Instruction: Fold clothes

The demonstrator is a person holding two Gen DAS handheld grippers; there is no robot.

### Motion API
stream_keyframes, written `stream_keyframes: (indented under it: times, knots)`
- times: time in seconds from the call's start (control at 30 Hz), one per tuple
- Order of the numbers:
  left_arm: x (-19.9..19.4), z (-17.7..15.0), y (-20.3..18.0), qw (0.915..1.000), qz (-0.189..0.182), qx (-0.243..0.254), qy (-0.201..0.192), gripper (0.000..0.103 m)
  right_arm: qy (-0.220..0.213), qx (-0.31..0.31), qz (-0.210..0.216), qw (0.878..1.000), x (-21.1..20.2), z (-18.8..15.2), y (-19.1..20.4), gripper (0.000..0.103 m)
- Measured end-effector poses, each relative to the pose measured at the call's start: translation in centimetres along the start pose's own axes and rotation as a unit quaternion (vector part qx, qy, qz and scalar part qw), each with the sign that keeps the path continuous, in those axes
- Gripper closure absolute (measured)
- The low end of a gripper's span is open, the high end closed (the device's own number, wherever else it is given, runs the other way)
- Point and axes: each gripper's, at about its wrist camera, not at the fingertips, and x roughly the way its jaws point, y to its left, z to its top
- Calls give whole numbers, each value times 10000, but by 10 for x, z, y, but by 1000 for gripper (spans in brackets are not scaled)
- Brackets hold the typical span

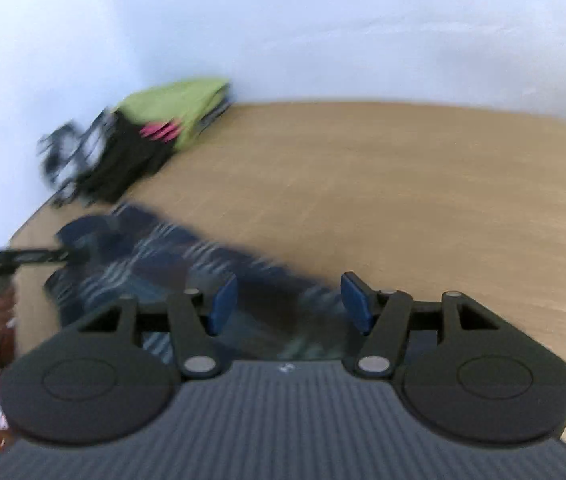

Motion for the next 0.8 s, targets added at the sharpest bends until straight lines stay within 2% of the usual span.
stream_keyframes:
  times: [0.03,0.1,0.13,0.2,0.33,0.4,0.5,0.53,0.6,0.7,0.8]
  knots:
    - [5,-4,2,9999,98,-58,96,64,228,-137,-63,9996,16,-6,9,43]
    - [6,-6,6,9996,218,-132,142,57,695,-449,-560,9950,50,-19,23,45]
    - [2,-4,8,9995,242,-151,99,57,711,-490,-732,9936,61,-26,24,45]
    - [-5,-1,12,9994,291,-188,11,56,611,-275,-890,9938,67,-31,23,45]
    - [-20,5,20,9988,388,-263,-163,53,549,56,-1049,9930,51,-20,26,44]
    - [-27,8,24,9983,437,-300,-250,53,290,-39,-1141,9930,38,-17,38,44]
    - [-38,13,30,9973,510,-356,-380,54,-99,-244,-1035,9943,26,-20,52,44]
    - [-41,14,32,9970,537,-374,-418,56,-113,-304,-959,9949,29,-21,59,44]
    - [-31,15,35,9966,659,-424,-254,58,61,-374,-862,9956,44,-27,70,44]
    - [-25,15,32,9986,168,-412,-285,58,474,-390,-978,9933,74,-43,78,41]
    - [-17,20,16,9987,-331,100,-371,55,258,-680,-1277,9891,74,-47,96,41]
